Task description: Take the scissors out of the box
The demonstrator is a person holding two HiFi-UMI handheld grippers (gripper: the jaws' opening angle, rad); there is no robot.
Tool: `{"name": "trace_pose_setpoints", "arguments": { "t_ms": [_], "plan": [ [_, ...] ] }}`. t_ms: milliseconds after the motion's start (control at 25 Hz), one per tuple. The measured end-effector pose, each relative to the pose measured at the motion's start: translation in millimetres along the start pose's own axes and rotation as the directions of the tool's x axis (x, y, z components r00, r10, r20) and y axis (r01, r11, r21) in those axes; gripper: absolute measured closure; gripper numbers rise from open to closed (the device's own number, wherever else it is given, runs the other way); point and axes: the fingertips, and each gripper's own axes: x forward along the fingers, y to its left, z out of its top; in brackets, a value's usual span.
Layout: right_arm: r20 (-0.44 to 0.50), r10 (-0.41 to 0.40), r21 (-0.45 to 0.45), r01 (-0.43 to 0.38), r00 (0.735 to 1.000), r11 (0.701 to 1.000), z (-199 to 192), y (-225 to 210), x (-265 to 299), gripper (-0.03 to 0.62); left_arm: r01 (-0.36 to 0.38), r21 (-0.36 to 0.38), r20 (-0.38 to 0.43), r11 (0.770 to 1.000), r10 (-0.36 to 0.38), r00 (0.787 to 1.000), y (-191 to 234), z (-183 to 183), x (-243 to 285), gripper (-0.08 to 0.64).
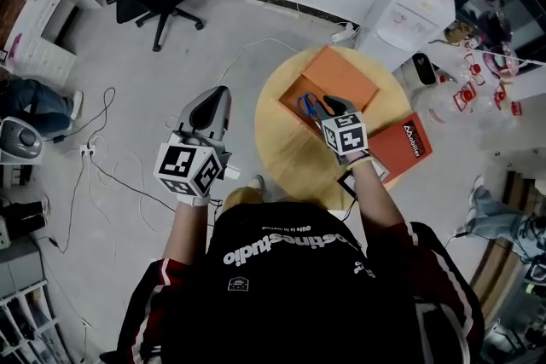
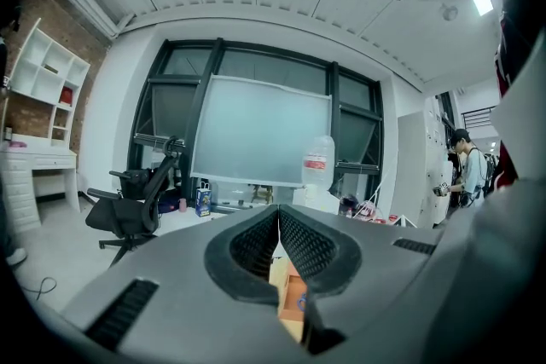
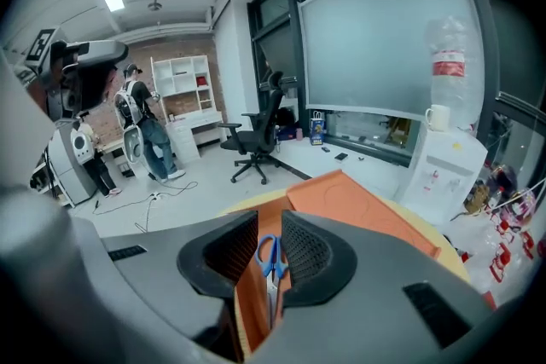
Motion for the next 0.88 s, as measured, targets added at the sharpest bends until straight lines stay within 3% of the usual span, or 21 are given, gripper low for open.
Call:
{"name": "trace_pose_setpoints", "arguments": {
  "t_ms": [880],
  "plan": [
    [-0.223, 0.046, 0.007, -0.045, 0.974, 0.999, -70.6, -2.1, 86.5, 0.497, -0.046, -0.013, -0.136, 0.999, 0.044, 0.99, 21.9, -35.6, 0.6, 0.541]
  ]
}}
